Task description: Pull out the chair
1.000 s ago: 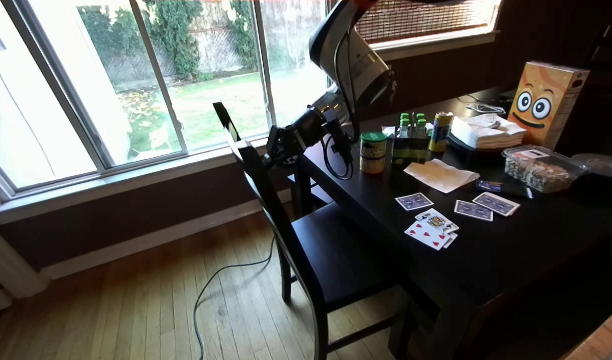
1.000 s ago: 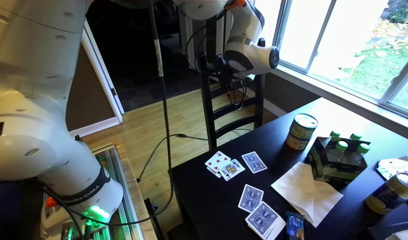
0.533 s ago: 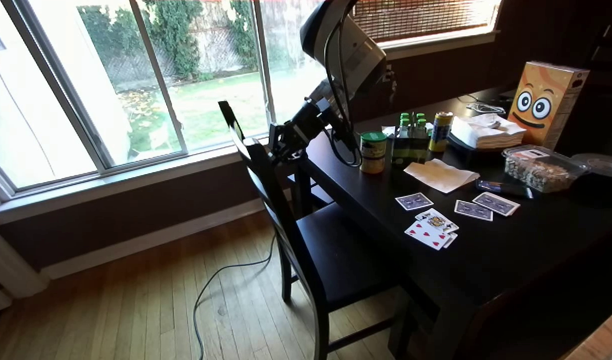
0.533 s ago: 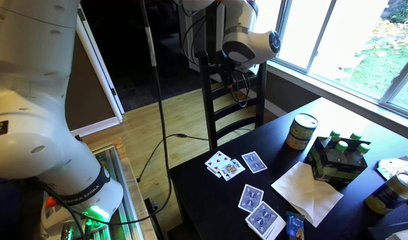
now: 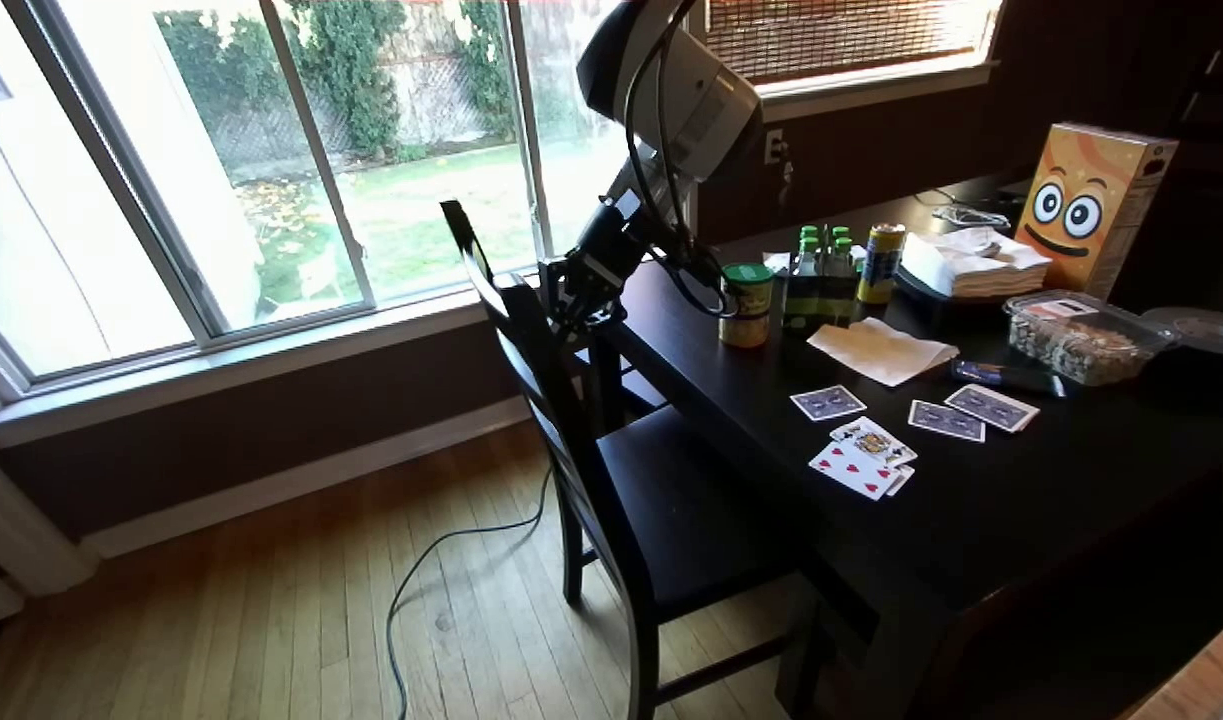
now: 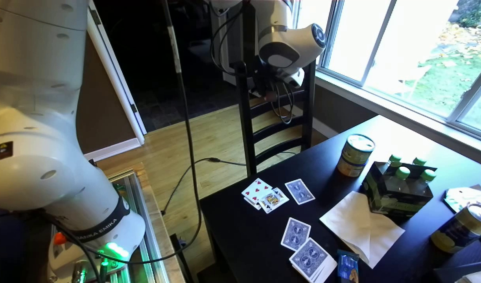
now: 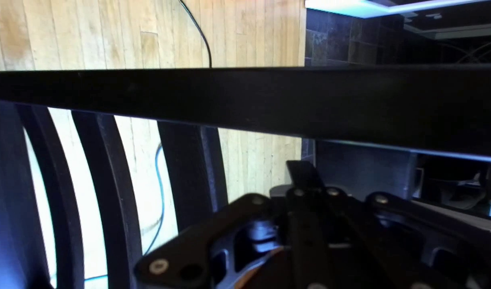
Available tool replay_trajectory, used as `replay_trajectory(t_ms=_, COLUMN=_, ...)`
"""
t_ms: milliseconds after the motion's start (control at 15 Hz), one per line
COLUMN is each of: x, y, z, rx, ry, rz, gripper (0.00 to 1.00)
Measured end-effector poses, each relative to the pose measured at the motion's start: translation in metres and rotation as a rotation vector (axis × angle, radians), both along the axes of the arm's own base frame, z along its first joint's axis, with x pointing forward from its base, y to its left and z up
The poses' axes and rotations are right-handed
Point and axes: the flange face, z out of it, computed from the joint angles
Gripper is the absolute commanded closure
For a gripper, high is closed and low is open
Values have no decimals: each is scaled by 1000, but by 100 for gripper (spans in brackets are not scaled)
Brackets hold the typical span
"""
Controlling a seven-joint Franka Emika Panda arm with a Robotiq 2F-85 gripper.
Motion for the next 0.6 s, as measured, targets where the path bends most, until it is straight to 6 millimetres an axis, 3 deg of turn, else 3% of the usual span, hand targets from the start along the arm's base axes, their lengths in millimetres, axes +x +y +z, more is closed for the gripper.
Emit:
replay_trajectory(t_ms=200, x=-3, y=2, z=-6, rx=-119, ry=37, rz=-41, gripper=100)
replay_trajectory(t_ms=600, x=-4, y=-30, z=-14, rx=-375, ry=4, rz=-186, gripper=100)
